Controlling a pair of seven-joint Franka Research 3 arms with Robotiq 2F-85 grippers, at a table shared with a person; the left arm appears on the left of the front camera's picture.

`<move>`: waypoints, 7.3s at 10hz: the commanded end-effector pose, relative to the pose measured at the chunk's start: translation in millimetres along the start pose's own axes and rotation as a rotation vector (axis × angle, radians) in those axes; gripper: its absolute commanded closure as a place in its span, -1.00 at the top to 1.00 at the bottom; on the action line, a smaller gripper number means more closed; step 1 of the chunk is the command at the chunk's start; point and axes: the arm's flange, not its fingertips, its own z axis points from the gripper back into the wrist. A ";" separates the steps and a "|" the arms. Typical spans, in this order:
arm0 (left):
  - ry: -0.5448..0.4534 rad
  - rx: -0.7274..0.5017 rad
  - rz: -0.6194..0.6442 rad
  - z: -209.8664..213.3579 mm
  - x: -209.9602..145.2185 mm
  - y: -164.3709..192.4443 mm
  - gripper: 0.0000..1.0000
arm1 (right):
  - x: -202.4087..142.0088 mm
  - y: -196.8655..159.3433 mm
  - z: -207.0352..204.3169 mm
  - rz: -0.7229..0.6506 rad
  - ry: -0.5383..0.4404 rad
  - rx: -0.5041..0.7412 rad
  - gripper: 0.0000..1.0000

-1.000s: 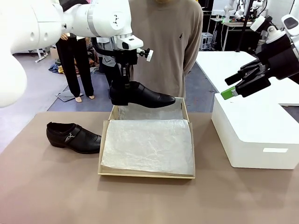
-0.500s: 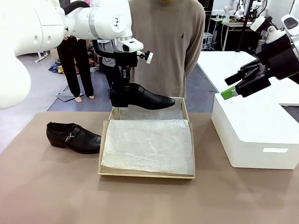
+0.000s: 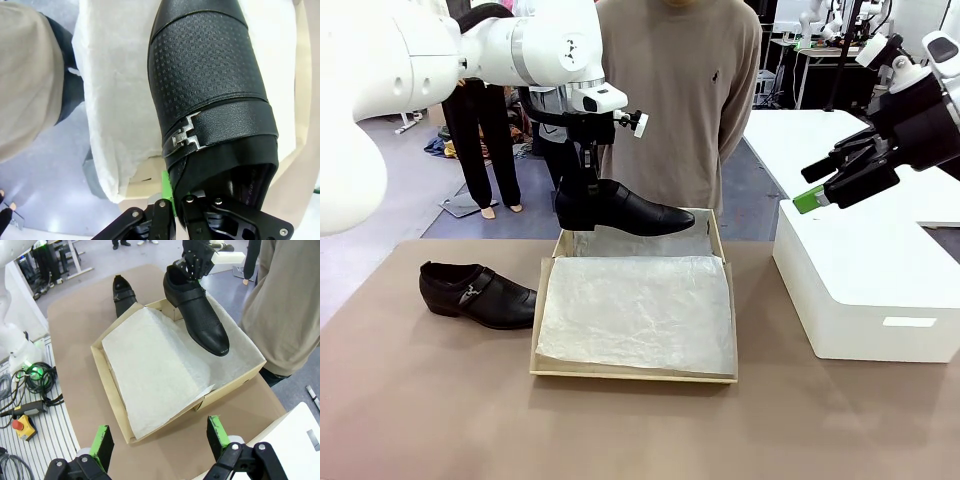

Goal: Pack the shoes into the box.
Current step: Place one shoe of the Shoes into the Shoes Box, then place the other shoe of the Shoes into the Shoes Box.

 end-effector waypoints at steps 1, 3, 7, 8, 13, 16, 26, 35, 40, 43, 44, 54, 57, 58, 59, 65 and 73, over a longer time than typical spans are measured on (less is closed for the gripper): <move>-0.005 0.013 0.000 5.7 0.4 -1.1 -1.00 | 1.6 -3.5 -0.8 0.023 -0.025 0.015 1.00; -0.007 -0.003 0.003 -0.8 4.1 1.0 -1.00 | 1.6 -3.5 -0.8 0.023 -0.025 0.015 1.00; -0.004 -0.005 0.051 -14.2 21.6 0.7 -1.00 | 1.6 -3.5 -0.8 0.023 -0.025 0.015 1.00; -0.003 -0.013 0.057 -20.9 24.0 0.7 -1.00 | 1.6 -3.5 -0.8 0.023 -0.025 0.015 1.00; -0.003 0.000 0.058 -47.3 25.3 6.2 -1.00 | 1.6 -3.5 -0.8 0.023 -0.025 0.015 1.00; 0.009 -0.007 0.060 -58.1 21.1 -0.2 -1.00 | 1.6 -3.5 -0.8 0.023 -0.025 0.015 1.00; 0.053 0.008 0.133 -88.8 10.4 -5.0 -1.00 | 1.6 -3.5 -0.8 0.023 -0.025 0.015 1.00; 0.067 0.014 0.155 -33.7 11.0 1.5 1.00 | 1.6 -3.5 -0.8 0.023 -0.025 0.015 1.00; 0.036 0.011 0.139 -33.2 9.0 -2.5 1.00 | 1.6 -3.5 -0.8 0.023 -0.025 0.015 1.00; 0.036 0.011 0.139 -33.2 9.0 -2.5 1.00 | 1.6 -3.5 -0.8 0.023 -0.025 0.015 1.00; 0.036 0.011 0.139 -33.2 9.0 -2.5 1.00 | 1.6 -3.5 -0.8 0.023 -0.025 0.015 1.00; -0.040 0.089 0.002 46.8 -110.9 -30.1 1.00 | 1.6 -3.5 -0.8 0.023 -0.025 0.015 1.00; -0.046 0.084 -0.083 56.5 -152.5 -35.9 1.00 | 1.6 -3.5 -0.8 0.023 -0.025 0.015 1.00; -0.055 0.095 -0.080 55.0 -163.8 -37.7 1.00 | 1.6 -3.5 -0.8 0.023 -0.025 0.015 1.00; -0.055 0.094 -0.080 51.6 -175.1 -40.2 1.00 | 1.6 -3.5 -0.8 0.023 -0.025 0.015 1.00; -0.027 0.066 -0.042 51.9 -178.5 -30.1 1.00 | 1.6 -3.5 -0.8 0.023 -0.025 0.015 1.00; 0.013 0.093 -0.003 52.1 -181.7 -35.2 1.00 | 1.6 -3.5 -0.8 0.023 -0.025 0.015 1.00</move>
